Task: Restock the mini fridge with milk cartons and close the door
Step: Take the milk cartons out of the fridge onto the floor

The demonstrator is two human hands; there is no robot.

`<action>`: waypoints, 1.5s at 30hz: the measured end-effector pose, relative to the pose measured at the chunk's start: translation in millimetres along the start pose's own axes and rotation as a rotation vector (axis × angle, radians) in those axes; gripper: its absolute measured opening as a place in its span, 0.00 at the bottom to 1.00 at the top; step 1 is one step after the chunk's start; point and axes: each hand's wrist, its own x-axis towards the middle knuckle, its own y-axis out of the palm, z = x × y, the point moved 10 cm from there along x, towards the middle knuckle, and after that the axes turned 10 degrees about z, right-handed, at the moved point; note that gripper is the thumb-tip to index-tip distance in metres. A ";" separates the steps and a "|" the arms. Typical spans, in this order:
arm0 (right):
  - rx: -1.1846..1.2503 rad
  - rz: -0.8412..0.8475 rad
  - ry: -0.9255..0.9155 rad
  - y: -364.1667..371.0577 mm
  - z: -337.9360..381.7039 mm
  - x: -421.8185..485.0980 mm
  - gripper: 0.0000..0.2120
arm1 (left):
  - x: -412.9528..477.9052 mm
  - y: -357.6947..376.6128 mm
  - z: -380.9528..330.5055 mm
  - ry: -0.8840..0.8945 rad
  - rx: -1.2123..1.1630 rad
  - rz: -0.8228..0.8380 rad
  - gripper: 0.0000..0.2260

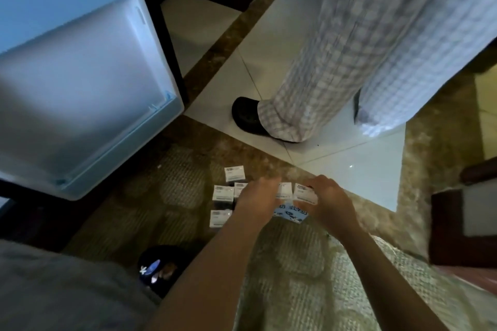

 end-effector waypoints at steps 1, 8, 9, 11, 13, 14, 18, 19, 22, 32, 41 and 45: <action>-0.001 -0.006 0.003 5.1 -3.1 2.5 0.19 | 4.9 2.8 2.5 -0.009 -0.007 -0.004 0.11; 0.047 0.000 0.132 37.2 -19.9 13.5 0.22 | 30.3 30.6 19.6 -0.064 -0.037 0.016 0.14; 0.065 0.006 0.133 43.0 -21.4 13.8 0.21 | 32.6 33.8 22.0 -0.071 -0.034 0.013 0.14; 0.075 0.019 0.127 54.4 -24.1 14.8 0.21 | 36.4 38.9 26.4 -0.084 -0.041 0.007 0.15; 0.070 0.020 0.127 62.2 -26.5 15.7 0.22 | 40.2 44.4 28.8 -0.088 -0.045 0.020 0.15; 0.066 0.017 0.122 65.7 -26.9 15.9 0.23 | 41.6 47.1 29.3 -0.087 -0.042 0.027 0.15; 0.033 0.020 0.095 75.7 -27.2 17.7 0.23 | 46.1 54.4 29.4 -0.077 0.004 0.070 0.14; 0.029 0.020 0.095 75.8 -27.0 18.4 0.23 | 46.5 54.5 29.2 -0.072 0.014 0.081 0.14; 0.027 0.035 0.120 74.4 -27.6 19.6 0.23 | 45.9 52.2 29.2 -0.069 0.010 0.101 0.14; -0.063 0.129 0.077 53.2 -11.0 18.4 0.18 | 18.2 30.9 8.0 -0.003 -0.022 0.090 0.11; -0.221 0.237 -0.165 2.4 73.2 9.3 0.16 | -36.7 -12.9 18.4 -0.022 0.009 0.176 0.14; -0.289 0.221 -0.320 -23.1 130.7 0.7 0.12 | -79.2 -56.4 29.9 -0.025 0.124 0.148 0.16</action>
